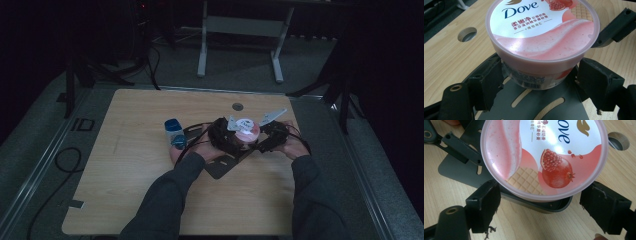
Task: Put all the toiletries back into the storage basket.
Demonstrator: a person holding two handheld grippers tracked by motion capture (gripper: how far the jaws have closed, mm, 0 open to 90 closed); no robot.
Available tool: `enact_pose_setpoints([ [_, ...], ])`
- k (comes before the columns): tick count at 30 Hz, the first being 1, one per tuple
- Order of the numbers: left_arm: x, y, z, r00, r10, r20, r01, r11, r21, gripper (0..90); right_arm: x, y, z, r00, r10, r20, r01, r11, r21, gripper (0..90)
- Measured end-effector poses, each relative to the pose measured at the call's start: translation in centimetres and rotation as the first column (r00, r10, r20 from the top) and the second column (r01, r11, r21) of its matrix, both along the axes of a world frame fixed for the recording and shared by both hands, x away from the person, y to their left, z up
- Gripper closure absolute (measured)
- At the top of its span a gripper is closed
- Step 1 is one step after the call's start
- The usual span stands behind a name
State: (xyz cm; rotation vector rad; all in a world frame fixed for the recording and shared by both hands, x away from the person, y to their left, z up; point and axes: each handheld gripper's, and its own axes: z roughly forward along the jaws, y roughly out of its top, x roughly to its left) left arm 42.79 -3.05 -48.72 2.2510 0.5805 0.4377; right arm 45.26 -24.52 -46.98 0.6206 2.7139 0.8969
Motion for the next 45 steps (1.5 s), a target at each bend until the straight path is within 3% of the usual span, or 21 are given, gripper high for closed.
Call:
enact_pose_setpoints([
  [14, 0.3, -0.4, -0.9, 0.9995, 0.016, -0.026, -0.015, 0.9998, 0.015, 20.6, 0.4, 0.2, -0.9, 0.9994, -0.019, -0.028, 0.018, 0.999, -0.028, 16.7],
  [24, 0.8, -0.7, -1.7, 0.9968, 0.028, -0.074, -0.026, 0.9991, 0.032, 20.5, 0.6, 0.4, -1.6, 0.9986, -0.028, -0.044, 0.025, 0.998, -0.055, 16.7],
  [35, 0.9, -1.1, -2.8, 0.9941, 0.037, -0.102, -0.031, 0.9978, 0.058, 20.6, 0.6, 0.8, -2.6, 0.9985, -0.033, -0.044, 0.028, 0.995, -0.101, 17.0],
  [42, 1.0, -1.0, -3.0, 0.9925, 0.041, -0.115, -0.036, 0.9984, 0.043, 20.7, 0.5, 0.8, -2.8, 0.9979, -0.044, -0.048, 0.038, 0.993, -0.109, 18.2],
  [44, 1.0, -1.0, -3.2, 0.9928, 0.043, -0.112, -0.038, 0.9982, 0.045, 21.6, 0.4, 0.9, -2.8, 0.9985, -0.043, -0.034, 0.038, 0.99, -0.139, 16.9],
  [45, 1.0, -0.9, -3.2, 0.9928, 0.043, -0.112, -0.039, 0.9984, 0.042, 21.7, 0.4, 0.8, -2.6, 0.998, -0.048, -0.042, 0.042, 0.991, -0.127, 16.9],
])
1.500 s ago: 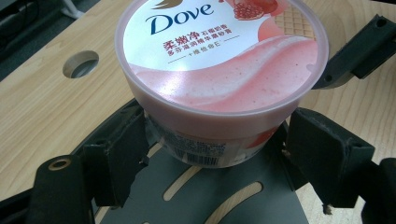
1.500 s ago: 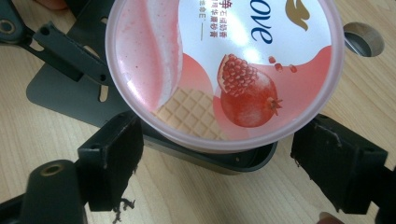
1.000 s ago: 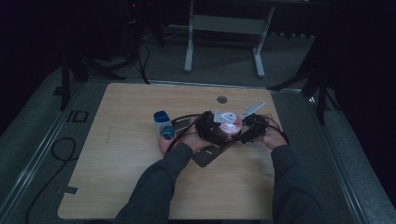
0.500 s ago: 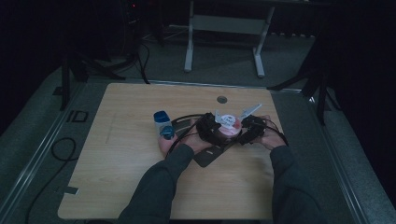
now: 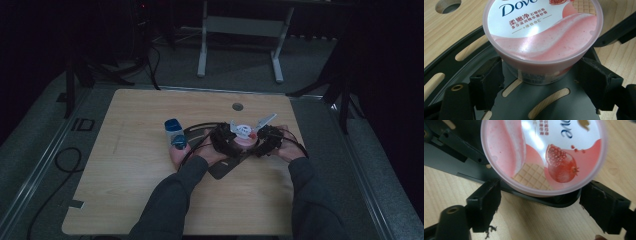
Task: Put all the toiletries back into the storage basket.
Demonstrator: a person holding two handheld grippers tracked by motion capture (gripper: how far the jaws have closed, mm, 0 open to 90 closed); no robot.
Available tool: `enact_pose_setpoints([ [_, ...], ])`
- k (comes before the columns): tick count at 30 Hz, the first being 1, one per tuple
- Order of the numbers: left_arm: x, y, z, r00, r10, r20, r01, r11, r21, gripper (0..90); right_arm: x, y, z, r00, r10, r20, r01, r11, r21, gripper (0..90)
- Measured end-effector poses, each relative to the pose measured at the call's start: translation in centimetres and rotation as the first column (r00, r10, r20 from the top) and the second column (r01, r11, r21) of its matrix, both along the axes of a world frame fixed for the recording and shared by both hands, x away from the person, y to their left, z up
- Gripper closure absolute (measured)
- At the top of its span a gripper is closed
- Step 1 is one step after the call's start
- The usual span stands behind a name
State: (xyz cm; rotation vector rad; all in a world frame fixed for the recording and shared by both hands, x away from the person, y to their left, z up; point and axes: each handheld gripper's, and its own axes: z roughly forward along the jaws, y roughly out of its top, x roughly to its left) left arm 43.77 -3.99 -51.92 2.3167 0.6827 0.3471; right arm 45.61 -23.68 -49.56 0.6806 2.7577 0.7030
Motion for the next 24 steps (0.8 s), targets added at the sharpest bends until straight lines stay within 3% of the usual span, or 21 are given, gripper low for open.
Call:
enact_pose_setpoints([
  [6, -0.1, 0.0, -0.1, 1.0, 0.008, -0.002, -0.008, 0.9999, -0.013, 22.1, -0.1, -0.7, 0.9, 0.9998, -0.021, 0.004, 0.021, 1.0, -0.001, 16.1],
  [7, -0.1, 0.0, -0.1, 1.0, 0.008, -0.002, -0.008, 0.9999, -0.013, 22.2, -0.2, -1.2, 1.0, 0.9989, -0.046, 0.01, 0.046, 0.999, 0.019, 17.2],
  [11, -0.2, 0.1, -0.1, 1.0, 0.009, 0.001, -0.009, 0.9998, -0.019, 22.9, -0.7, -2.5, 1.2, 0.9961, -0.088, 0.011, 0.087, 0.993, 0.08, 26.5],
  [13, -0.2, 0.1, -0.1, 1.0, 0.009, 0.001, -0.009, 0.9998, -0.019, 23.1, -0.9, -2.9, 1.1, 0.9948, -0.1, 0.019, 0.098, 0.991, 0.094, 26.5],
  [14, -0.2, 0.1, -0.1, 1.0, 0.009, 0.003, -0.009, 0.9998, -0.019, 23.1, -0.9, -2.9, 1.1, 0.9948, -0.1, 0.019, 0.098, 0.991, 0.094, 32.9],
  [18, -0.5, 0.3, -0.2, 0.9998, 0.021, 0.006, -0.02, 0.9995, -0.025, 25.4, -1.5, -3.6, 0.4, 0.9867, -0.161, 0.024, 0.158, 0.983, 0.098, 43.2],
  [19, -0.7, 0.4, -0.2, 0.9995, 0.031, 0.009, -0.031, 0.999, -0.034, 27.7, -1.7, -3.8, 0.1, 0.9813, -0.192, 0.019, 0.189, 0.977, 0.101, 47.3],
  [24, -1.1, 0.6, -0.4, 0.9983, 0.057, 0.007, -0.057, 0.9973, -0.046, 31.1, -1.9, -4.1, -0.2, 0.9712, -0.238, 0.011, 0.235, 0.964, 0.125, 48.3],
])
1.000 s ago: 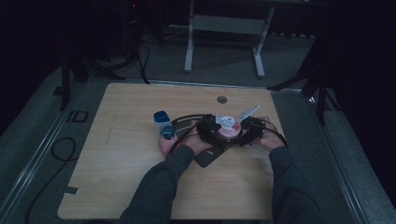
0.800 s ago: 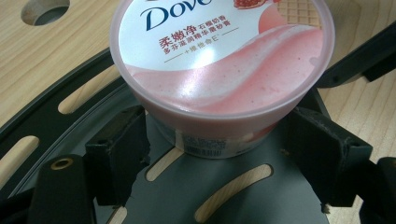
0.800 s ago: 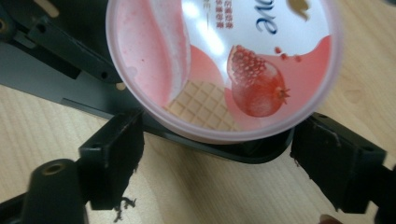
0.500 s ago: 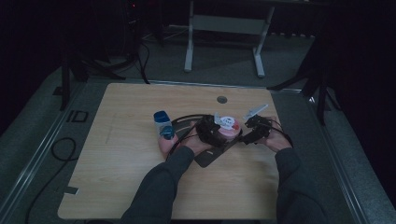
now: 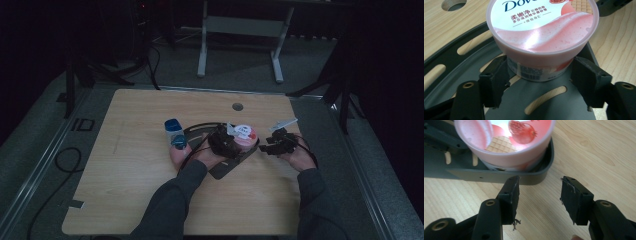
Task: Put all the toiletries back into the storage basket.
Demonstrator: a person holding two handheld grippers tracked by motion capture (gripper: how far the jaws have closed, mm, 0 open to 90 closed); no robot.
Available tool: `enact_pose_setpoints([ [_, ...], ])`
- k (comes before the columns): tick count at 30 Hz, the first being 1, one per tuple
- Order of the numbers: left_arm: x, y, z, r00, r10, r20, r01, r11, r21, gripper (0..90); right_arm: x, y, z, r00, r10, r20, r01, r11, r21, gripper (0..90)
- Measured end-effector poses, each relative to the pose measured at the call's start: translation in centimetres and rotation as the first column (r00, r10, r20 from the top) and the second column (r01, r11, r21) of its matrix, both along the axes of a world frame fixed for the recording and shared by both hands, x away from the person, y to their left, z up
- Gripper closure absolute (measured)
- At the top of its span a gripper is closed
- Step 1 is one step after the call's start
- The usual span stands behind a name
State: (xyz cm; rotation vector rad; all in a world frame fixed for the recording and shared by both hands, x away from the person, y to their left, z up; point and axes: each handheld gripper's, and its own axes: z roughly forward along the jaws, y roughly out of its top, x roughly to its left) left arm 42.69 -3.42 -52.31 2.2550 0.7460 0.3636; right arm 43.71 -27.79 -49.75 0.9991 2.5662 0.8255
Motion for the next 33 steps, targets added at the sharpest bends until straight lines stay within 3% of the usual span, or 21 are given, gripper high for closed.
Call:
enact_pose_setpoints([
  [3, -0.3, 0.3, -0.3, 0.9997, 0.023, -0.012, -0.023, 0.9994, -0.026, 32.7, -0.2, -0.1, -0.2, 0.9994, -0.032, 0.01, 0.032, 0.999, -0.008, 48.8],
  [7, -0.5, 0.3, -0.5, 0.9995, 0.022, -0.023, -0.022, 0.9997, -0.014, 33.8, -0.3, -0.1, -0.3, 0.999, -0.044, 0.014, 0.044, 0.999, -0.01, 48.8],
  [9, -1.1, 0.6, -0.2, 0.9994, 0.028, -0.02, -0.029, 0.9988, -0.04, 34.6, -0.8, -0.3, -0.3, 0.998, -0.062, 0.01, 0.062, 0.998, 0.0, 48.8],
  [11, -1.7, 0.6, -0.1, 0.9996, 0.029, -0.006, -0.029, 0.9987, -0.043, 35.6, -1.4, -0.3, -0.3, 0.9979, -0.065, -0.003, 0.065, 0.998, 0.028, 48.6],
  [19, -3.0, 0.9, -0.1, 0.9998, 0.019, 0.004, -0.019, 0.9984, -0.053, 36.1, -2.9, -0.3, -0.5, 0.9973, -0.069, -0.025, 0.071, 0.996, 0.062, 45.3],
  [24, -3.6, 1.1, 0.0, 0.9999, 0.014, 0.005, -0.014, 0.9984, -0.056, 35.8, -4.3, 0.2, -0.7, 0.9975, -0.06, -0.037, 0.063, 0.993, 0.104, 37.7],
  [30, -4.2, 1.7, 0.4, 0.9999, 0.01, 0.009, -0.01, 0.9977, -0.067, 35.8, -5.6, 0.7, -1.0, 0.9966, -0.082, -0.01, 0.082, 0.991, 0.106, 28.1],
  [33, -4.4, 2.0, 0.6, 1.0, 0.005, 0.002, -0.004, 0.9968, -0.08, 35.8, -6.4, 0.9, -1.3, 0.9962, -0.087, -0.002, 0.086, 0.99, 0.111, 27.8],
])
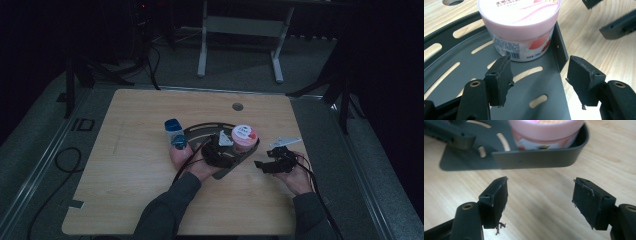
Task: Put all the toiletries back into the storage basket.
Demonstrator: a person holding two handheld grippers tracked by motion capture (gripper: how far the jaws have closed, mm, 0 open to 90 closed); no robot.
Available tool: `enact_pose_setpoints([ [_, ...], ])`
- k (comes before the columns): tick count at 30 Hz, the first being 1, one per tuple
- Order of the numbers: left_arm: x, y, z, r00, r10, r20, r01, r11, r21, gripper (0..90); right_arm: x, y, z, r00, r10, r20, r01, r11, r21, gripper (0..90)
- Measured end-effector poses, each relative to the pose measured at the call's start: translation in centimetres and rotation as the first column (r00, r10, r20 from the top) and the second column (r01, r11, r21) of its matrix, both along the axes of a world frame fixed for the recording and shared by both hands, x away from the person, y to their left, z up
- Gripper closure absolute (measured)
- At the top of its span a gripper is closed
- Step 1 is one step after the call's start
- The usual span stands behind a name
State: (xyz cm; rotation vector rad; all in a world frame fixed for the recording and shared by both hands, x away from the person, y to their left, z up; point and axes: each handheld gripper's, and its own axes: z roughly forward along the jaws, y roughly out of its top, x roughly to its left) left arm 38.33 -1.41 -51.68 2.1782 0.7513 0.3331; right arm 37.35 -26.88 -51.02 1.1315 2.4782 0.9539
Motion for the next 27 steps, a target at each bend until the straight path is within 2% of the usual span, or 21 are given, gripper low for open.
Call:
enact_pose_setpoints([
  [5, -0.5, 0.4, 0.4, 0.9997, -0.025, 0.003, 0.025, 0.9996, -0.007, 35.7, -1.2, 0.2, -0.9, 0.9999, 0.002, 0.014, -0.002, 1.0, 0.001, 27.7],
  [11, -0.9, 1.0, 0.8, 0.9995, -0.031, 0.002, 0.031, 0.9994, -0.017, 34.7, -2.4, 0.3, -2.1, 0.9995, 0.014, 0.029, -0.014, 1.0, -0.008, 27.8],
  [17, -1.7, 1.5, 1.4, 0.9984, -0.056, 0.008, 0.056, 0.9983, -0.015, 34.3, -3.4, 0.3, -2.9, 0.9987, -0.007, 0.05, 0.009, 1.0, -0.027, 27.8],
  [24, -2.5, 2.6, 2.0, 0.9967, -0.079, 0.018, 0.079, 0.9968, -0.001, 39.9, -4.2, 0.3, -3.6, 0.9977, -0.024, 0.063, 0.026, 0.999, -0.025, 27.9],
  [27, -2.6, 3.3, 2.1, 0.9965, -0.083, 0.013, 0.083, 0.9965, -0.012, 42.7, -4.5, 0.3, -3.7, 0.9969, -0.026, 0.074, 0.028, 0.999, -0.029, 28.4],
])
